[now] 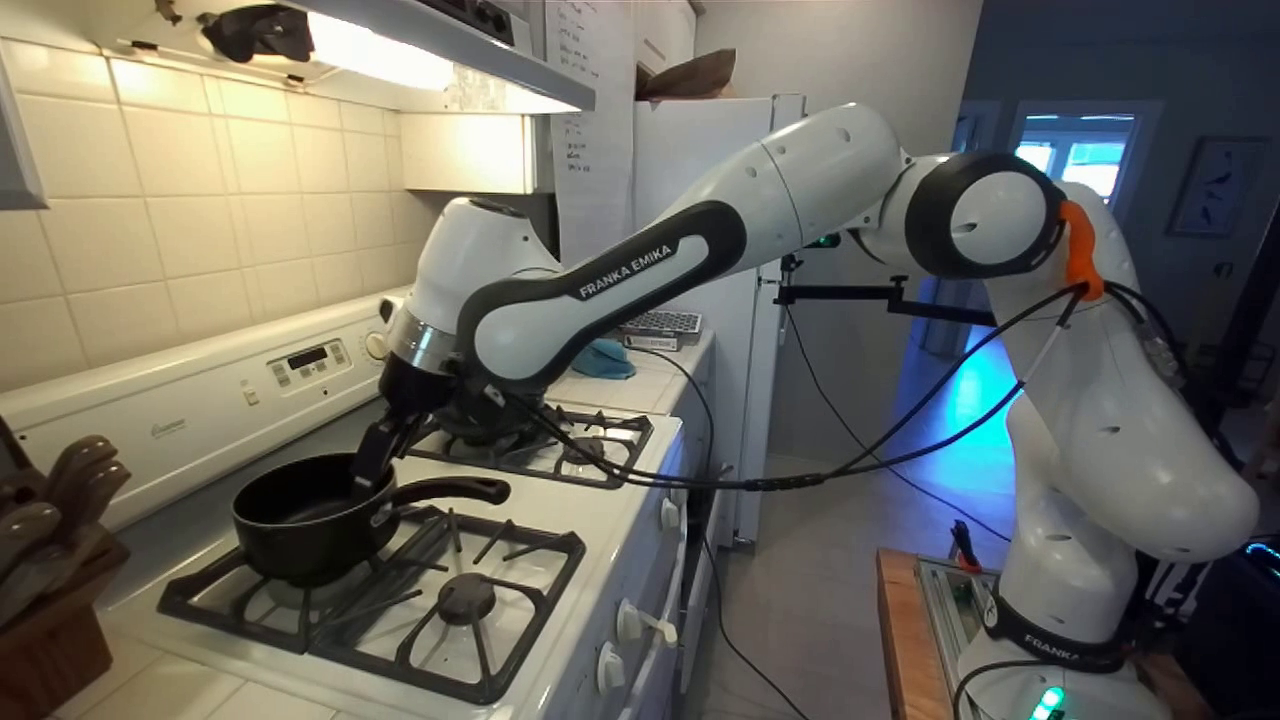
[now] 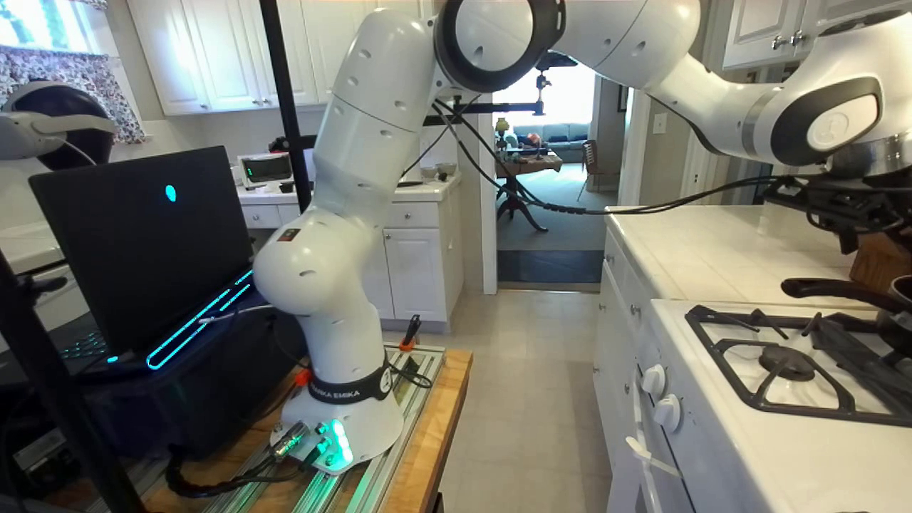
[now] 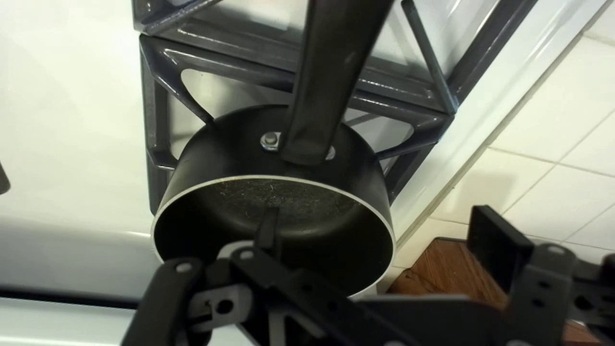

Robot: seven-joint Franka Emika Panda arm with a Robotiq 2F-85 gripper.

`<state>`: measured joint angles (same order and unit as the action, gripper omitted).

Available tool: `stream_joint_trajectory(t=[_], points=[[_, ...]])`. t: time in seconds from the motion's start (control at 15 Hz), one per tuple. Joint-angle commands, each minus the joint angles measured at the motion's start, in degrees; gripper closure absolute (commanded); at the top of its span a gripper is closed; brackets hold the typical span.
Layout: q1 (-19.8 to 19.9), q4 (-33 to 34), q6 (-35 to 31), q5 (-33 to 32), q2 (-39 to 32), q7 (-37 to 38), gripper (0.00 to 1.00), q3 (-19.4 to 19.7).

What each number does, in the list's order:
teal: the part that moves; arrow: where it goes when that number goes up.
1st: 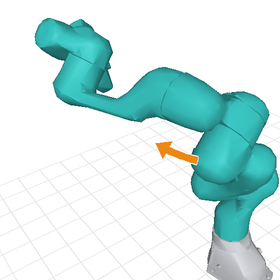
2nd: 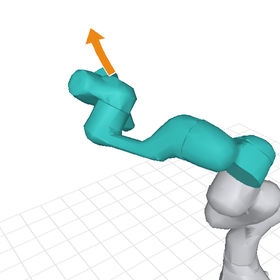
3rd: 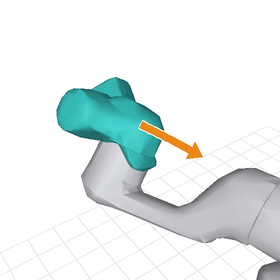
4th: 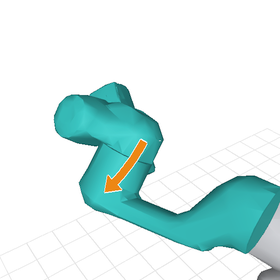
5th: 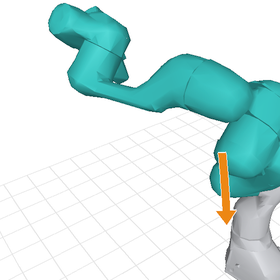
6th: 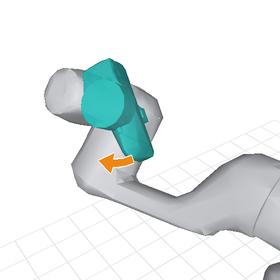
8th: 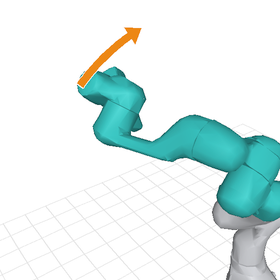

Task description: Move the black pot from the bottom stove plate to the top plate on the left

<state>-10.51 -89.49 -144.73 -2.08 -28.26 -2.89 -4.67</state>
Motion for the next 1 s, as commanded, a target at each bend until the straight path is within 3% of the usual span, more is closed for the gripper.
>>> stream_joint_trajectory(t=[0.0,0.6,0.93], points=[[-2.2,-0.2,6.3,-3.2,3.0,6.3,0.0,1.7],[-1.2,-1.4,24.4,-0.5,9.8,7.8,0.0,-0.6],[-0.7,-2.9,26.5,1.9,12.5,9.5,0.0,-1.3]])
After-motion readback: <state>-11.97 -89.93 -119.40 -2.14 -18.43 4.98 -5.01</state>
